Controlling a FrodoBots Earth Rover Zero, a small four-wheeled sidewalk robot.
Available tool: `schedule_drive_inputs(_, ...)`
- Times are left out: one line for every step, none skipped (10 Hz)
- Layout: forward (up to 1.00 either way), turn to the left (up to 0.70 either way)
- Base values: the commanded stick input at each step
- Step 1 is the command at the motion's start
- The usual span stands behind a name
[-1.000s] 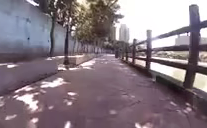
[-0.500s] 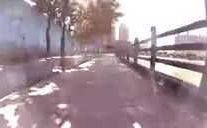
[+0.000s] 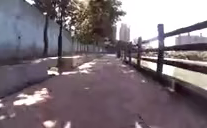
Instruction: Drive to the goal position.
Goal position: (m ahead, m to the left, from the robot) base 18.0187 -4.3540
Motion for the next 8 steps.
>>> schedule_drive_inputs(0.7,0.0)
schedule_drive_inputs(0.7,0.0)
schedule_drive_inputs(0.7,0.0)
schedule_drive_inputs(0.7,0.0)
schedule_drive_inputs(0.7,0.0)
schedule_drive_inputs(0.7,0.0)
schedule_drive_inputs(0.7,0.0)
schedule_drive_inputs(0.7,0.0)
